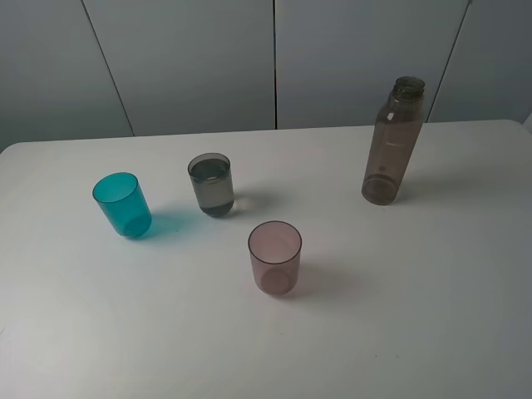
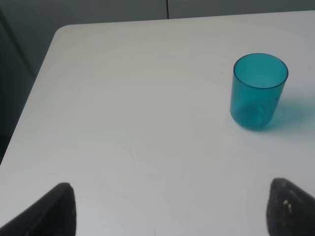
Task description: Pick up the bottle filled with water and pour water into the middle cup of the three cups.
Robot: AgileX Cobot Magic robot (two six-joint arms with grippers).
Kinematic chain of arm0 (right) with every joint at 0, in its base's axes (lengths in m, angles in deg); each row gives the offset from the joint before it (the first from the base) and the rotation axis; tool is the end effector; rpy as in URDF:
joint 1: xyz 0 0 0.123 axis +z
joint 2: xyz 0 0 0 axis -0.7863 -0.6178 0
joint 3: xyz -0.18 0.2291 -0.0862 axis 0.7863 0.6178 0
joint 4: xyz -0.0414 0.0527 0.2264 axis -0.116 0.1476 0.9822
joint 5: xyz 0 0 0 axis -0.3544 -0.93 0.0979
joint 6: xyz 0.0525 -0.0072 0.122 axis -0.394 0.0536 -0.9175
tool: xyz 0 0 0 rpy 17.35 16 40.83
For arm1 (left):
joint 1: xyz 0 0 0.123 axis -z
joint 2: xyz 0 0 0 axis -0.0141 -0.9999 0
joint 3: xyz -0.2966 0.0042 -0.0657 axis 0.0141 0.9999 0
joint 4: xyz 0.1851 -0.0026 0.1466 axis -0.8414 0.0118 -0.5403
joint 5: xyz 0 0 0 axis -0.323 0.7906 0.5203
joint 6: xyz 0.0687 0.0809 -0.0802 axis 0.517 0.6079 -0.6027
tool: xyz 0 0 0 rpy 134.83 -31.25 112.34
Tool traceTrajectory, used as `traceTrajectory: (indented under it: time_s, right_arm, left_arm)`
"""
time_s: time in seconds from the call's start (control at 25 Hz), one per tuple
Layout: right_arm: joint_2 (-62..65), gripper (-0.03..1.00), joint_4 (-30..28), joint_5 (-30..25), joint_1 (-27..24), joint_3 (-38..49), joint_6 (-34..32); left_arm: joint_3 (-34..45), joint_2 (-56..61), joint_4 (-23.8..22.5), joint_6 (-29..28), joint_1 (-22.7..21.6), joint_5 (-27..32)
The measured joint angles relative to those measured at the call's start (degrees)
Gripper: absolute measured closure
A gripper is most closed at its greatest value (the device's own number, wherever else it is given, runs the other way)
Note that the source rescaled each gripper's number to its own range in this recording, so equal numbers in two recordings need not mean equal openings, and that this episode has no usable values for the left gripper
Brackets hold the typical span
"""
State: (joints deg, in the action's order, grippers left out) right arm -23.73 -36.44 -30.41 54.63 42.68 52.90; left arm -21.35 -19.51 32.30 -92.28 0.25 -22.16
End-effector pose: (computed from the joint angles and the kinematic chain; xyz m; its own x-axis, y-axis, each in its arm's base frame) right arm -0.0032 -0.0105 0.2511 -0.4646 0.0670 -0.8830 0.0618 0.9972 0.0432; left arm -0.0033 0.0122 0.2518 -0.4590 0.0146 -0.8883 -0.0593 0.9971 0.0470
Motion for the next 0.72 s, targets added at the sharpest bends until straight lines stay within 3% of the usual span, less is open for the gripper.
traceTrajectory:
  time_s: [0.72]
  right_arm:
    - [0.0, 0.13, 0.0, 0.0, 0.0, 0.0, 0.0]
  left_arm:
    - [0.0, 0.0, 0.0, -0.1, 0.0, 0.0]
